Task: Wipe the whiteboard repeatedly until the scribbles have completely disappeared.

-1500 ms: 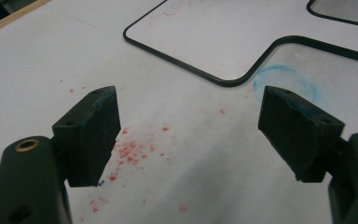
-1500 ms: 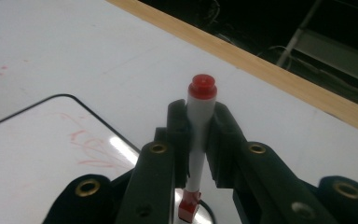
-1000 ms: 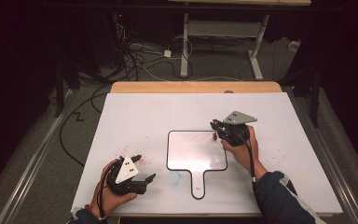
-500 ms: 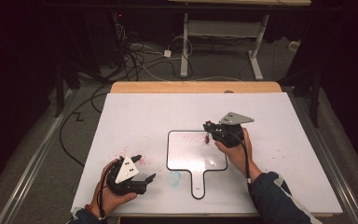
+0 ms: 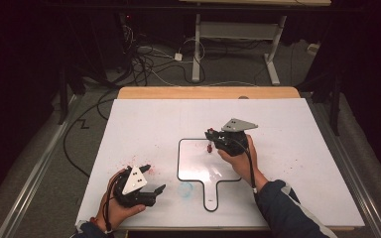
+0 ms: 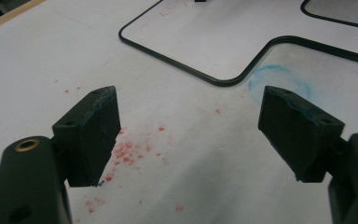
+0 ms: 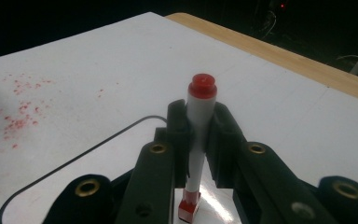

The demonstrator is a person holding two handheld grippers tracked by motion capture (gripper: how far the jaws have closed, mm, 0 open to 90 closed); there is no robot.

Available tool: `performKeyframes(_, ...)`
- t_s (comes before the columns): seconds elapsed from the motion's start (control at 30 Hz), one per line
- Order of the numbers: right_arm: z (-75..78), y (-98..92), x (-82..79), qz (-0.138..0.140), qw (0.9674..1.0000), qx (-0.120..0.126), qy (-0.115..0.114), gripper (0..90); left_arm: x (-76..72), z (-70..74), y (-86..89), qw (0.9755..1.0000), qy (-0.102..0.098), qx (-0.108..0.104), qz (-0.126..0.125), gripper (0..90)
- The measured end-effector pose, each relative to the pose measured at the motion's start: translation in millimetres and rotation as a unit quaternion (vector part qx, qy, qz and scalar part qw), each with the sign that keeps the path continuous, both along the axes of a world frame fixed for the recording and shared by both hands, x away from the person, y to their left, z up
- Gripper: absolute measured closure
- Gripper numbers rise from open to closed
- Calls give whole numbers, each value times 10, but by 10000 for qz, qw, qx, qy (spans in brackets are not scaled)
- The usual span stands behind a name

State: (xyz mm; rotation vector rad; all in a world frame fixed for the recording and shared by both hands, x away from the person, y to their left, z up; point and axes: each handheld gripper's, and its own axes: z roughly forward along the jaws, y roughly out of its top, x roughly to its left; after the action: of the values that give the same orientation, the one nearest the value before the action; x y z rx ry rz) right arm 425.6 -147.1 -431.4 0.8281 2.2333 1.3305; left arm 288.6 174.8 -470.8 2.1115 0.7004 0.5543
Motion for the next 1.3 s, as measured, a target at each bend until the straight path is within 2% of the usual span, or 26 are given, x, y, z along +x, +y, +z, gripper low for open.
performKeyframes(0.13, 30, -134, 74, -373, 9990, -223, -81, 814, -7, 4, 1, 10000, -8, -9, 3, 199)
performKeyframes(0.3, 60, -341, 173, -895, 9951, -406, -118, 814, -3, 1, -9, 10000, -3, 14, -11, 199)
performKeyframes(0.47, 59, -420, 215, -1039, 9937, -400, -138, 814, 0, 0, -13, 10000, 12, 10, -11, 199)
performKeyframes(0.57, 44, -389, 223, -997, 9942, -362, -172, 814, 0, -2, -20, 10000, 20, 7, -21, 199)
performKeyframes(0.7, 28, -292, 234, -791, 9965, -232, -155, 814, -1, -3, -18, 10000, 21, -1, -29, 199)
performKeyframes(0.8, 14, -211, 245, -670, 9977, -23, -28, 814, 3, -2, -8, 10000, 34, 3, -33, 199)
performKeyframes(0.9, 9, -98, 235, -506, 9987, 64, 53, 814, 3, -2, -8, 10000, 32, 0, -43, 199)
performKeyframes(1.1, -5, 186, 152, -106, 9998, 112, 137, 814, 0, -1, -8, 10000, 17, -23, -37, 199)
performKeyframes(1.3, -14, 411, 56, 224, 9997, 12, 51, 814, -4, -3, -4, 10000, 17, -38, -36, 199)
